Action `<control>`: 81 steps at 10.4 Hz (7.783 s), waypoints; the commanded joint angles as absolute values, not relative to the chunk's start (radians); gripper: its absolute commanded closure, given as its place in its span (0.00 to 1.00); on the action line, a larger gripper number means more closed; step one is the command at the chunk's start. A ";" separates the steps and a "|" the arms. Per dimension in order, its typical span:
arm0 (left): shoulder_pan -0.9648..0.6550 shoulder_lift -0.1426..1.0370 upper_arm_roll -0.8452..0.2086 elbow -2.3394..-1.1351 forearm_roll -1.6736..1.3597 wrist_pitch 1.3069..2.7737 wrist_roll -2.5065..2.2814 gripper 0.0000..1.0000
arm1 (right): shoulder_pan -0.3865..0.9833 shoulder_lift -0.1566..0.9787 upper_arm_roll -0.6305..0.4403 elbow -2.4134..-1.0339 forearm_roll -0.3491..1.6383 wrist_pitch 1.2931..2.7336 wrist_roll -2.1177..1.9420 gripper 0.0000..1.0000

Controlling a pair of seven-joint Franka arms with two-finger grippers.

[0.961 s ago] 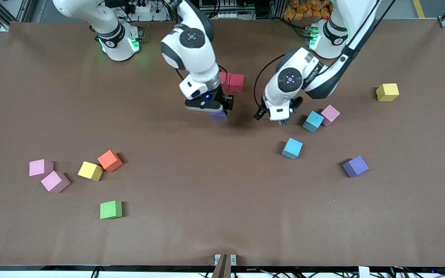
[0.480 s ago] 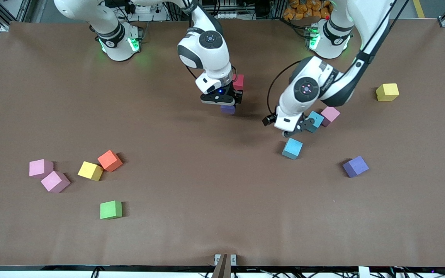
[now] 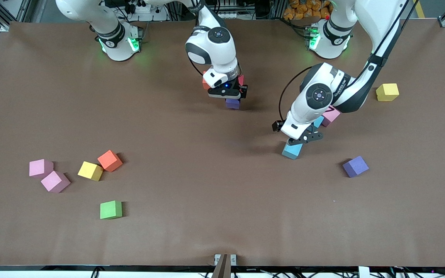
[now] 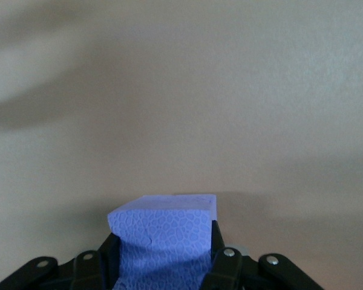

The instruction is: Form number 2 with 11 blocks

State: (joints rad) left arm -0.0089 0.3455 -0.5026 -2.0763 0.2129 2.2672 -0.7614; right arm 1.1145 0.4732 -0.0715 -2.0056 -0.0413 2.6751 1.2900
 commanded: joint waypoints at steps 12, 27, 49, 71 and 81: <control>-0.078 0.485 -0.399 -1.993 0.382 2.298 -0.262 0.00 | 1.299 0.508 -0.183 -2.068 -0.081 2.780 1.470 0.87; -0.080 0.541 -0.380 -1.940 0.379 2.358 -0.127 0.00 | 1.310 0.546 -0.202 -2.008 -0.109 2.778 1.552 0.00; -0.345 0.520 -0.380 -1.836 0.192 2.342 -0.697 0.52 | 0.112 0.367 0.023 -2.020 -0.095 2.514 -0.251 0.00; -0.563 0.583 -0.382 -1.867 0.212 2.278 -0.868 0.48 | -0.098 0.535 0.018 -1.986 0.405 2.511 -1.144 0.00; -0.560 0.580 -0.394 -1.868 0.206 2.276 -0.881 0.48 | -0.084 0.529 0.017 -1.964 0.400 2.500 -1.043 0.72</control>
